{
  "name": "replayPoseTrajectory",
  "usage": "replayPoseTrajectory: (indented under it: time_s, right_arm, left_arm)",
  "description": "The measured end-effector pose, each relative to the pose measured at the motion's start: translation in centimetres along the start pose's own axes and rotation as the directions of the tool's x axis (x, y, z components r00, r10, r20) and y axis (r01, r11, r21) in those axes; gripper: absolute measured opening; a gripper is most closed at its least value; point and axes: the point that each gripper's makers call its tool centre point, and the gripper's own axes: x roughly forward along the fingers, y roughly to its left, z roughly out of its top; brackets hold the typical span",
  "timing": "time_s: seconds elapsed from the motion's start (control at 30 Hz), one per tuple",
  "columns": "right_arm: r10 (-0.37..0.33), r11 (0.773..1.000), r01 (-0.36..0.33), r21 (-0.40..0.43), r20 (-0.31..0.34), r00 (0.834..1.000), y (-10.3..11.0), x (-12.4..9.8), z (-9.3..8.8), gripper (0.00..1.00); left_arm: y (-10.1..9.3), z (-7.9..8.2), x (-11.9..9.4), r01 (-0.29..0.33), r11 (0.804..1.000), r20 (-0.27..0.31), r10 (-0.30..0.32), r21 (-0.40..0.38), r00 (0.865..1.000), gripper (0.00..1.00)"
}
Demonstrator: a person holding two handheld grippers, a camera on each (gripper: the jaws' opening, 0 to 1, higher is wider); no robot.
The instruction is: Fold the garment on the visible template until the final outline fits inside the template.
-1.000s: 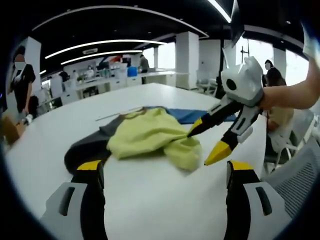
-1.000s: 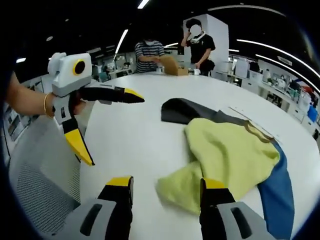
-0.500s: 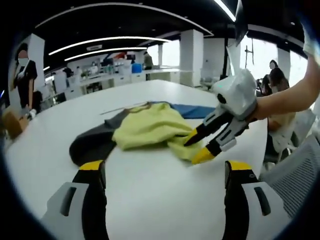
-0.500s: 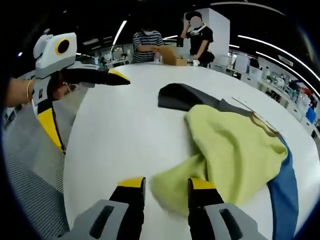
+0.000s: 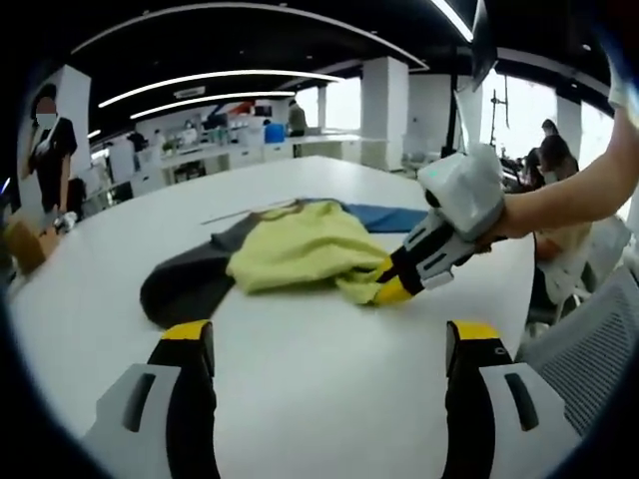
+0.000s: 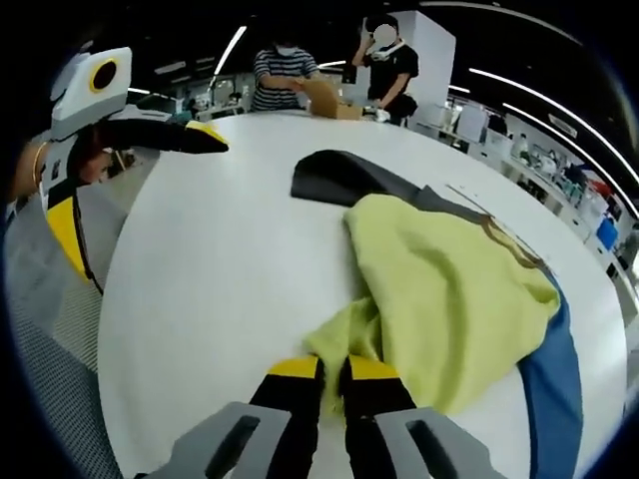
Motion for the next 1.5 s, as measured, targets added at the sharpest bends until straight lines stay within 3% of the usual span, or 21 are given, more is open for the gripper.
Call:
replayPoseTrajectory:
  time_s: [0.1, 0.27, 0.57, 0.83, 1.07, 1.27, 1.5]
  right_arm:
    - [0.033, 0.999, -0.033, 0.032, 0.008, 0.999, -0.2, -0.4, 0.3, 0.00]
    - [0.037, 0.998, -0.034, -0.053, 0.050, 0.998, -0.9, -2.8, 3.0, 0.00]
    - [-0.041, 0.986, 0.061, -0.152, 0.131, 0.991, -5.1, -6.5, 8.3, 0.00]
    - [-0.115, 0.972, 0.145, -0.184, 0.163, 0.980, -9.8, -6.9, 11.1, 0.00]
    - [-0.181, 0.971, 0.204, -0.126, 0.174, 0.968, -14.4, -5.9, 11.9, 0.00]
    - [-0.228, 0.965, 0.246, -0.091, 0.169, 0.959, -17.2, -4.8, 11.9, 0.00]
    - [-0.257, 0.966, 0.258, -0.005, 0.076, 0.963, -19.8, -1.5, 8.7, 0.00]
  left_arm:
    - [-0.1, -0.1, 0.0, 0.004, 1.000, -0.005, -0.004, 0.001, 1.000, 0.91]
    - [-0.1, 0.0, 0.0, 0.008, 1.000, -0.005, -0.008, 0.003, 1.000, 0.89]
    - [-0.3, 0.3, 0.5, 0.023, 1.000, -0.001, -0.023, 0.017, 1.000, 0.89]
    - [-0.2, 0.2, 0.8, 0.026, 0.999, -0.013, -0.026, 0.021, 1.000, 0.88]
    - [0.6, -0.1, 1.1, 0.022, 1.000, -0.026, -0.022, 0.013, 0.999, 0.87]
    - [1.0, -0.2, 1.7, 0.020, 1.000, -0.032, -0.020, 0.001, 0.999, 0.86]
    - [0.8, -0.3, 2.9, 0.033, 0.999, -0.044, -0.034, -0.013, 0.998, 0.83]
